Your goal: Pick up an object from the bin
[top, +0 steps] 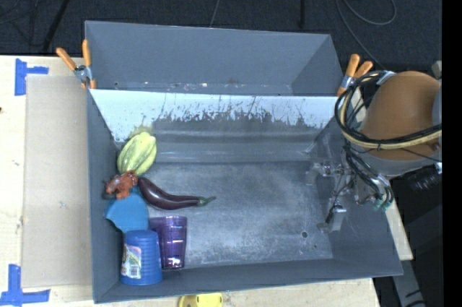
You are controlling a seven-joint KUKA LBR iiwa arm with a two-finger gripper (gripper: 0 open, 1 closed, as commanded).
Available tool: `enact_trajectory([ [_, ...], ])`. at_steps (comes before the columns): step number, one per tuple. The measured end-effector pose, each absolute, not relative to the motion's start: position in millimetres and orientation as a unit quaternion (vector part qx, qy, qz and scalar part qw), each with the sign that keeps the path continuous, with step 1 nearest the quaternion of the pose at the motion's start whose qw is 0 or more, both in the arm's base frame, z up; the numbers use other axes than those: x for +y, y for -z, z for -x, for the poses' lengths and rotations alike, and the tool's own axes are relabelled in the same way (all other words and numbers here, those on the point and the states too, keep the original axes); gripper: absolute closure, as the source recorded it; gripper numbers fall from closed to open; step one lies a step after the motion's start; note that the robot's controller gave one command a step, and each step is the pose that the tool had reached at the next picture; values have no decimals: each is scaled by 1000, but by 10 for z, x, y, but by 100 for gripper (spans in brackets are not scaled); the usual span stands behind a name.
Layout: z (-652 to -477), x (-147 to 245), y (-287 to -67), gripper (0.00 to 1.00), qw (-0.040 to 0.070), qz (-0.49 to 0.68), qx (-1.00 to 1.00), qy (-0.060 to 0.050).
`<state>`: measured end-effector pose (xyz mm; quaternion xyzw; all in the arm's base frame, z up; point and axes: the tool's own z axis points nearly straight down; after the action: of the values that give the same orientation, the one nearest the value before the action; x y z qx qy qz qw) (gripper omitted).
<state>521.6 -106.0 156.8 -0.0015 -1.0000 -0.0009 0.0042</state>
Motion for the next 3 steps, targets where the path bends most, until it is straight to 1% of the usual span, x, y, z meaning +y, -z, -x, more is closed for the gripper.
enact_trajectory([
  [1,-5232,-1057,-1614,0,0,0,-1000,0],
  [2,-5016,-521,-1653,0,1,1,-1000,0],
  [3,-4975,-134,-1683,0,0,-7,-1000,1],
])
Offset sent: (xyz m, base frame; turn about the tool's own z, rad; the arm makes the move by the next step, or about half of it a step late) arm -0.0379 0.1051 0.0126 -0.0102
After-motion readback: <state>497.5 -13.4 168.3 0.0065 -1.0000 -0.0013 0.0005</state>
